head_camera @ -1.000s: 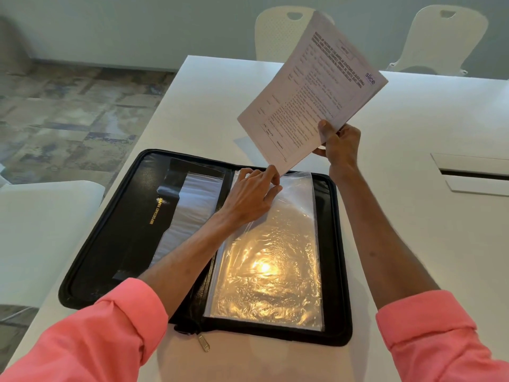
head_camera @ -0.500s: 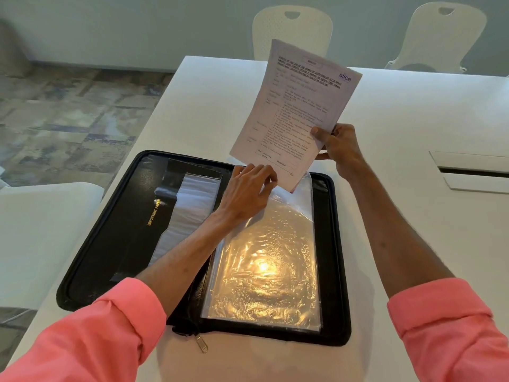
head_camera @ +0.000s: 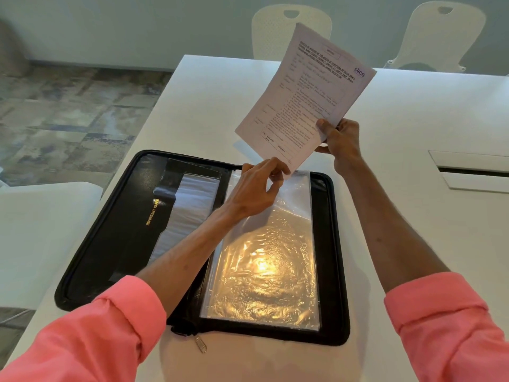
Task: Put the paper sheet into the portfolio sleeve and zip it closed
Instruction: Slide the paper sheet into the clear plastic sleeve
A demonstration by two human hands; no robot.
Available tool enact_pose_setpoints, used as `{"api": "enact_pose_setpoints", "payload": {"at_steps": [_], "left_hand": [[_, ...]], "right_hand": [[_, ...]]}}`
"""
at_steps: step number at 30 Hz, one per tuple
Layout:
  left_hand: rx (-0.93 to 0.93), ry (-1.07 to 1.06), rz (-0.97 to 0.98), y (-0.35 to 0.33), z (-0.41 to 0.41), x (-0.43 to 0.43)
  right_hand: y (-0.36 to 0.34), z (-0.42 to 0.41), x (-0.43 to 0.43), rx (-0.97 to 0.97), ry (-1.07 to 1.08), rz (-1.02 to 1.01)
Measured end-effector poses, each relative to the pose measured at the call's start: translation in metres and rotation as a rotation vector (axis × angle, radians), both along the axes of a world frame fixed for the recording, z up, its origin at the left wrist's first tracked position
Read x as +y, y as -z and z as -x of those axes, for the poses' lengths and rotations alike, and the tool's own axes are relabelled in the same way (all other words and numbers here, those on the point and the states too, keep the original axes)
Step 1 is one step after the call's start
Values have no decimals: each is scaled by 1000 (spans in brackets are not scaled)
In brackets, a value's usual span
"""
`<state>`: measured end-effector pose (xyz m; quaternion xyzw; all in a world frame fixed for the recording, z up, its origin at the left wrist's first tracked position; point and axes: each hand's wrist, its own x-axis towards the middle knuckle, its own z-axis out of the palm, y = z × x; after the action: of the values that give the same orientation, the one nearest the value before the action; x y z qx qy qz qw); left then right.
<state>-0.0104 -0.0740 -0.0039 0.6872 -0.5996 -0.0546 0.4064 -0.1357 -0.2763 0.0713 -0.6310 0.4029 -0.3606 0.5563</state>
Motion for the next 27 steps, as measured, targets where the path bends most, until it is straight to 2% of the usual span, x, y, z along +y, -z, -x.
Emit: {"api": "enact_pose_setpoints", "payload": {"at_steps": [8, 14, 18, 23, 27], "left_hand": [[-11, -67, 38, 5, 2, -6], [-67, -66, -17, 8, -4, -7], [-94, -86, -30, 11, -8, -5], [-205, -104, -165, 14, -26, -2], [-282, -135, -177, 12, -45, 1]], "right_hand": [[-2, 5, 0, 44, -70, 8], [-2, 10, -4, 52, -96, 31], [1, 13, -9, 101, -187, 33], [5, 18, -15, 154, -277, 35], [6, 24, -26, 186, -279, 34]]}}
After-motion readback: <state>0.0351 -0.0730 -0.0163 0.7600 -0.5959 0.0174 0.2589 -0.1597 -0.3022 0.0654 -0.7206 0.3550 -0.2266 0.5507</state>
